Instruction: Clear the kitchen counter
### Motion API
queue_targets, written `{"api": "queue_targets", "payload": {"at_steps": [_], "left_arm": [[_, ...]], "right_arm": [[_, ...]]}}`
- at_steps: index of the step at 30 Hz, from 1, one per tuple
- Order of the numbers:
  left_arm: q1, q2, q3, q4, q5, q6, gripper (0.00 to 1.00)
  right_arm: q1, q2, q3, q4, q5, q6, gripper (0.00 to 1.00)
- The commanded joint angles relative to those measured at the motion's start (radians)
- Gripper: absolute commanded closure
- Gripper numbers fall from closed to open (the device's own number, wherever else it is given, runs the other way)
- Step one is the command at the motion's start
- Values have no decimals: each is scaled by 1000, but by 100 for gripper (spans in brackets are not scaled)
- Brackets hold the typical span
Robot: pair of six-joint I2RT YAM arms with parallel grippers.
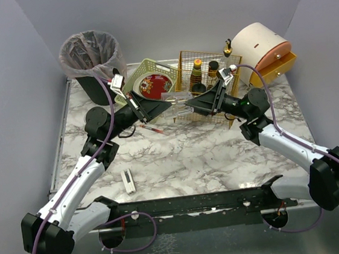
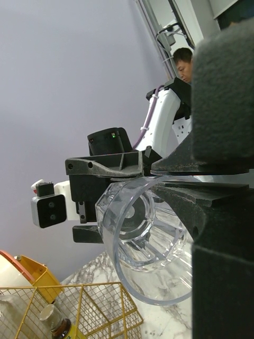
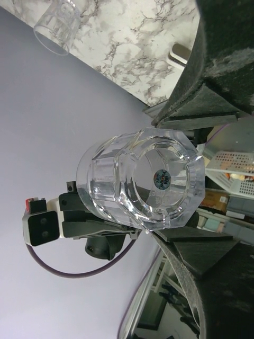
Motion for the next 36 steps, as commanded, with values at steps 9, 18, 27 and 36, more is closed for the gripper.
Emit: {"api": "queue_targets", "payload": {"at_steps": [9, 18, 27, 36], "left_arm": [[-2, -10, -24, -68, -44, 126, 60], [-2, 10, 150, -500, -258, 458, 11], [0, 224, 313, -763, -537, 765, 3], [3, 587, 528, -824, -735, 956, 1]], "right_arm": [[5, -44, 57, -197, 62, -193, 80], [5, -166, 154, -736, 328, -548, 99], [5, -304, 145, -1023, 595, -719, 100], [5, -387, 116, -1132, 635, -783, 100]]}}
